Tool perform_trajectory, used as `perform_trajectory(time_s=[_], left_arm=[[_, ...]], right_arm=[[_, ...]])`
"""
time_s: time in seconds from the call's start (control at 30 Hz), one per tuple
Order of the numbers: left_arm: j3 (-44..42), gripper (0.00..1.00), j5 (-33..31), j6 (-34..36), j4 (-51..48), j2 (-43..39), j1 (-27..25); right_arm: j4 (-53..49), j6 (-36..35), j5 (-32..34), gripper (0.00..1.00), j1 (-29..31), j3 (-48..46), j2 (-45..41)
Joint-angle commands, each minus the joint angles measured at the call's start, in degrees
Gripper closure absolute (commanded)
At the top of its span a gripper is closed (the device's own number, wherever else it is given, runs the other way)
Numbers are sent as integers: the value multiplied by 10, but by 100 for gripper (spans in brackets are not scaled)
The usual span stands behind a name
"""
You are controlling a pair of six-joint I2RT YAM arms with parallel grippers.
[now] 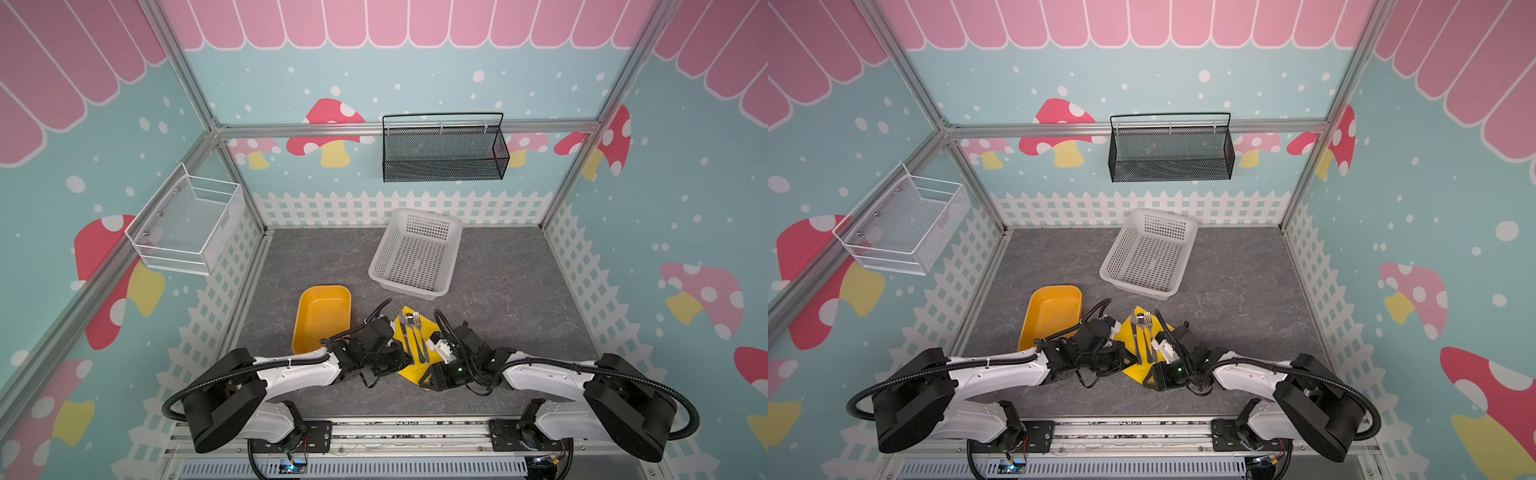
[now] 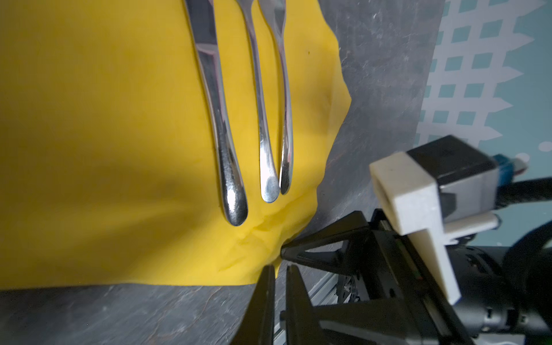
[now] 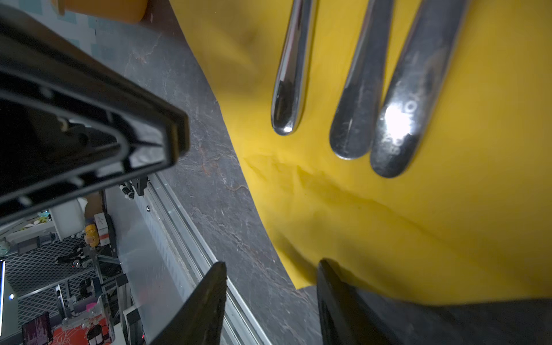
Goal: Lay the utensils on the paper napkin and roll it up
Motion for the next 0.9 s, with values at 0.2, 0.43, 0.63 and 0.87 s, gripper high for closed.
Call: perform_trajectory(time_s=[0.2, 0.43, 0.63, 0.87], left_arm=[[18, 93, -22, 34, -56, 8, -30], [14, 93, -18, 27, -32, 31, -44], [21, 93, -20, 29, -30, 56, -47], [11, 93, -36, 24, -24, 44, -52]], right_arm=[[7, 88, 59, 50, 2, -32, -77], [-25, 140, 85, 47, 2, -61, -126], [-22, 172, 81, 46, 1, -61, -125], [33, 230, 63, 45, 2, -72, -112]])
